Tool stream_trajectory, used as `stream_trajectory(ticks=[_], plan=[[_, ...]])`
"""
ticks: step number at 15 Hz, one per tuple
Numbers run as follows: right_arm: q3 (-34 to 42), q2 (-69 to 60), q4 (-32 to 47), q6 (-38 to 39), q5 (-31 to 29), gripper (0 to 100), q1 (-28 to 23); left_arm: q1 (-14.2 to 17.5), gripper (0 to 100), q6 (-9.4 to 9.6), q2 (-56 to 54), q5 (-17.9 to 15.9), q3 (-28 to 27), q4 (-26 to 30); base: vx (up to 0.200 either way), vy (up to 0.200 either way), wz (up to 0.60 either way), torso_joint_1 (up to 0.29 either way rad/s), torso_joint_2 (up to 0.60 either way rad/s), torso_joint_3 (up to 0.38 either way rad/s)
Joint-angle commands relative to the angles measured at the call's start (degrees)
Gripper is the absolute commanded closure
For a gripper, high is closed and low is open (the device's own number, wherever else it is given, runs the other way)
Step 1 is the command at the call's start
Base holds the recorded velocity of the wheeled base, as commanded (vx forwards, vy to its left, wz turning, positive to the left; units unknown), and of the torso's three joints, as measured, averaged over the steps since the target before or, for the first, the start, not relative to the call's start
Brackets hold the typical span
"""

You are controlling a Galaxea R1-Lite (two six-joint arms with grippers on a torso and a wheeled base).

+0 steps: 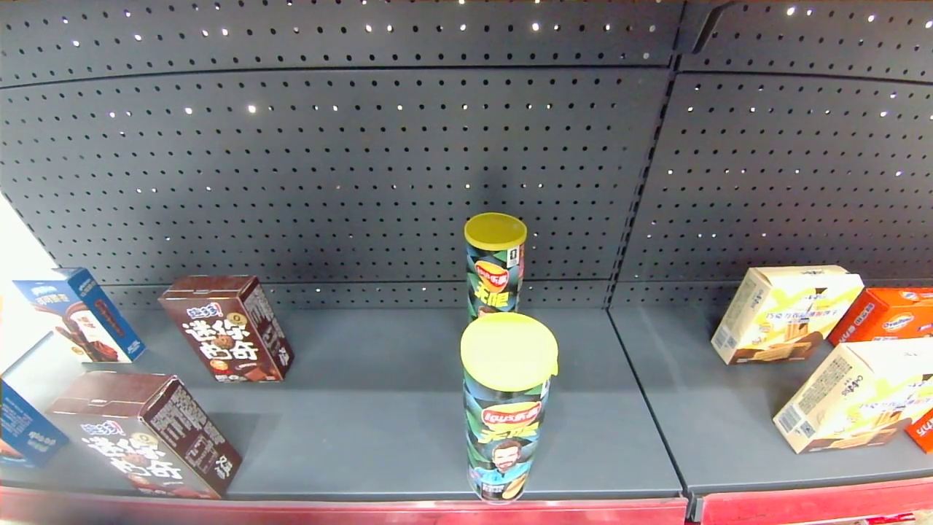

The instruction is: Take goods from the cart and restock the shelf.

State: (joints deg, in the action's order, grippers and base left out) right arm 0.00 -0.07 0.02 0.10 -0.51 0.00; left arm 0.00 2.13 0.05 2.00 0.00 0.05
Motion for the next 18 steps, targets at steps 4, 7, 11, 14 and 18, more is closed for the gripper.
stream_trajectory(ticks=[4,7,11,14,18], plan=[[0.00,0.07,-0.02,-0.01,-0.02,0,0.00,0.00,0,-2.48,-0.05,-0.33,0.00,-0.05,0.000,0.000,0.00,0.000,0.00,0.000],[0.00,0.07,-0.02,-0.01,-0.02,0,0.00,0.00,0,-2.66,-0.05,-0.24,0.00,-0.14,0.000,0.000,0.00,0.000,0.00,0.000],[0.00,0.07,0.06,-0.01,-0.10,0,0.00,0.00,0,-2.66,-0.05,-0.24,0.00,-0.05,0.000,0.000,0.00,0.000,0.00,0.000],[0.00,0.07,-0.02,-0.10,-0.02,0,0.00,0.00,0,-2.66,-0.05,-0.24,0.00,-0.05,0.000,0.000,0.00,0.000,0.00,0.000],[0.00,0.07,-0.02,-0.27,0.07,0,0.00,0.00,0,-2.66,-0.05,-0.24,0.00,-0.05,0.000,0.000,0.00,0.000,0.00,0.000]])
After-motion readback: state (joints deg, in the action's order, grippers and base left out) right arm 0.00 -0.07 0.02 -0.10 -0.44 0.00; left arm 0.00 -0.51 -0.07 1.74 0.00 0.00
